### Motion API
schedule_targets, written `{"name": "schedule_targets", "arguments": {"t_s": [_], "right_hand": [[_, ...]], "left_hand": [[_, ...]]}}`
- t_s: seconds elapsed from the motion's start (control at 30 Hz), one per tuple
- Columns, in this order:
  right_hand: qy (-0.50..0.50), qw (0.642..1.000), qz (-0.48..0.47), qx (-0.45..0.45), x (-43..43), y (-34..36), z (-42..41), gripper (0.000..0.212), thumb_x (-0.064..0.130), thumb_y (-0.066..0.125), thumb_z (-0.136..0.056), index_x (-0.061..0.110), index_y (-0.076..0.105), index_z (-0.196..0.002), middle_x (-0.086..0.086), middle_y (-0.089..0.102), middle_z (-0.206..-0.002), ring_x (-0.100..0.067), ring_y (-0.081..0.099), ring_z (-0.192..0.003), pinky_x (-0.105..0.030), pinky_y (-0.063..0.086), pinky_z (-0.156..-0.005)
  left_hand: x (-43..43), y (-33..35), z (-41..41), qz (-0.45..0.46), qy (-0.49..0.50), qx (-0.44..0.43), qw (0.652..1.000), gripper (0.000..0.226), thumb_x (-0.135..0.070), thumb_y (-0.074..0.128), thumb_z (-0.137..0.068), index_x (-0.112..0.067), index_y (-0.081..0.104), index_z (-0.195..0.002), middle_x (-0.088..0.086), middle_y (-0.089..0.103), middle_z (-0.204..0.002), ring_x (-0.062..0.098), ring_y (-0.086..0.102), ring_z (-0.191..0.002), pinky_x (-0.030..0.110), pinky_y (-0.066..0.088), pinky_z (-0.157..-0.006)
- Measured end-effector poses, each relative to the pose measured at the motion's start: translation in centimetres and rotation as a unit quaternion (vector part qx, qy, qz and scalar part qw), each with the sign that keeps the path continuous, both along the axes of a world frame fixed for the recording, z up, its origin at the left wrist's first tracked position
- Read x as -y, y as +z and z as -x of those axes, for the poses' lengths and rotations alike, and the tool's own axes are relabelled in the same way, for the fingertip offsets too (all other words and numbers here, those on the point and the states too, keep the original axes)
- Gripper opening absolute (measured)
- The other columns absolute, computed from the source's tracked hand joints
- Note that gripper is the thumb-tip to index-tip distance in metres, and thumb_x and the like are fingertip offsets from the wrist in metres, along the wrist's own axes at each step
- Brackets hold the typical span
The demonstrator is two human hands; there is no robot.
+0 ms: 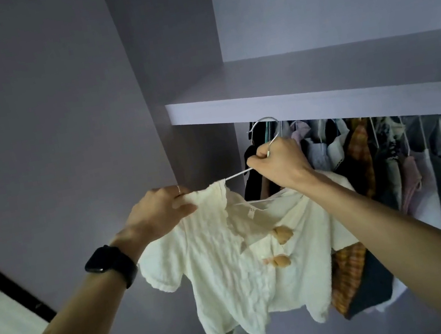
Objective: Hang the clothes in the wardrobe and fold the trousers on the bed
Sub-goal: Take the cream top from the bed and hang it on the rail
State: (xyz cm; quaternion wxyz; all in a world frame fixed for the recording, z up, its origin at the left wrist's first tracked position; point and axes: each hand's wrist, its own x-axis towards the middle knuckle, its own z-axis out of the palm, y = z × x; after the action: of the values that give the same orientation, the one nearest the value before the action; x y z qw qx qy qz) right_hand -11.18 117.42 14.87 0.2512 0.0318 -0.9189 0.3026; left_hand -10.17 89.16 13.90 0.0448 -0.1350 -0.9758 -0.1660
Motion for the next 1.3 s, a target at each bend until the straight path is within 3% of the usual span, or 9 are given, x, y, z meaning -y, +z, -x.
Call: {"name": "schedule_targets", "arguments": {"t_s": [0.27, 0.4, 0.5, 0.57, 0.67, 0.8, 0.93, 1.1, 1.3], "right_hand": [[0.092, 0.988, 0.077, 0.094, 1.0, -1.1, -0.5, 0.041, 0.043, 0.059, -0.087, 0.012, 0.067, -0.060, -0.002, 0.057, -0.048, -0.012, 0.052, -0.049, -0.032, 0.042, -0.060], [0.198, 0.945, 0.235, 0.112, -1.4, -1.2, -1.8, 0.023, 0.041, 0.061, -0.085, 0.024, 0.076, -0.091, 0.004, 0.076, -0.087, -0.007, 0.071, -0.077, -0.022, 0.054, -0.071], [0.126, 0.974, 0.097, 0.163, -5.6, -3.2, -2.0, 0.030, 0.053, 0.053, -0.098, 0.031, 0.070, -0.109, 0.023, 0.066, -0.096, 0.008, 0.060, -0.088, -0.015, 0.045, -0.081], [0.101, 0.969, 0.049, 0.220, -6.5, -5.4, -2.0, 0.038, 0.047, 0.051, -0.102, 0.015, 0.067, -0.088, 0.015, 0.054, -0.070, -0.006, 0.053, -0.073, -0.027, 0.041, -0.073], [0.077, 0.978, 0.080, 0.178, -5.5, -7.9, -2.2, 0.039, 0.031, 0.055, -0.103, 0.020, 0.050, -0.066, 0.009, 0.040, -0.055, -0.013, 0.044, -0.061, -0.032, 0.036, -0.066], [0.047, 0.990, 0.095, 0.092, -4.0, -8.4, -2.1, 0.025, 0.027, 0.049, -0.106, 0.018, 0.062, -0.087, 0.001, 0.056, -0.074, -0.018, 0.053, -0.077, -0.030, 0.039, -0.073], [-0.008, 0.962, 0.273, 0.030, -5.6, -7.5, -1.9, 0.025, 0.036, 0.050, -0.105, 0.032, 0.061, -0.082, 0.020, 0.055, -0.067, -0.001, 0.050, -0.071, -0.023, 0.041, -0.069], [-0.118, 0.982, 0.052, 0.138, -7.8, -7.8, -1.6, 0.037, 0.025, 0.056, -0.099, 0.025, 0.057, -0.136, -0.002, 0.062, -0.134, -0.031, 0.051, -0.128, -0.047, 0.042, -0.107], [-0.014, 0.996, -0.017, -0.081, -3.2, -8.1, -3.5, 0.036, 0.056, 0.066, -0.086, 0.026, 0.066, -0.107, 0.005, 0.062, -0.099, -0.024, 0.064, -0.093, -0.038, 0.056, -0.068]], "left_hand": [[-6.0, 0.9, -0.1, -0.053, -0.119, -0.036, 0.991, 0.027, -0.054, 0.064, -0.090, -0.040, 0.067, -0.113, -0.021, 0.066, -0.098, 0.002, 0.059, -0.091, 0.028, 0.049, -0.082], [-7.5, 0.5, 0.2, -0.105, -0.119, -0.066, 0.985, 0.013, -0.037, 0.062, -0.098, -0.030, 0.072, -0.093, -0.015, 0.065, -0.070, 0.002, 0.060, -0.068, 0.018, 0.043, -0.064], [-5.8, 0.4, 0.6, -0.130, -0.087, -0.091, 0.983, 0.012, -0.033, 0.062, -0.098, -0.031, 0.070, -0.090, -0.026, 0.063, -0.067, -0.002, 0.061, -0.062, 0.015, 0.043, -0.061], [-5.1, 0.4, 1.1, -0.130, -0.050, -0.079, 0.987, 0.012, -0.034, 0.061, -0.098, -0.032, 0.067, -0.088, -0.022, 0.064, -0.064, 0.002, 0.065, -0.063, 0.027, 0.053, -0.069], [-5.6, 0.4, 1.4, -0.120, -0.038, -0.042, 0.991, 0.010, -0.035, 0.060, -0.097, -0.034, 0.063, -0.089, -0.018, 0.067, -0.070, 0.010, 0.069, -0.075, 0.034, 0.056, -0.078], [-8.2, 0.7, 1.8, -0.144, -0.077, -0.002, 0.987, 0.015, -0.044, 0.059, -0.097, -0.032, 0.068, -0.091, -0.011, 0.067, -0.068, 0.010, 0.064, -0.072, 0.024, 0.049, -0.069], [-7.9, -0.4, 2.1, -0.063, -0.058, -0.004, 0.996, 0.021, -0.039, 0.055, -0.101, -0.027, 0.070, -0.093, -0.016, 0.058, -0.067, 0.016, 0.062, -0.075, 0.034, 0.052, -0.076], [-6.7, 0.2, 2.1, -0.172, -0.025, -0.047, 0.984, 0.022, -0.036, 0.053, -0.103, -0.026, 0.067, -0.089, -0.012, 0.060, -0.062, 0.010, 0.060, -0.063, 0.019, 0.040, -0.061], [-7.2, 0.5, 1.7, -0.205, -0.039, -0.027, 0.978, 0.025, -0.033, 0.051, -0.104, -0.024, 0.070, -0.090, -0.006, 0.063, -0.064, 0.002, 0.061, -0.062, 0.006, 0.039, -0.058]]}}
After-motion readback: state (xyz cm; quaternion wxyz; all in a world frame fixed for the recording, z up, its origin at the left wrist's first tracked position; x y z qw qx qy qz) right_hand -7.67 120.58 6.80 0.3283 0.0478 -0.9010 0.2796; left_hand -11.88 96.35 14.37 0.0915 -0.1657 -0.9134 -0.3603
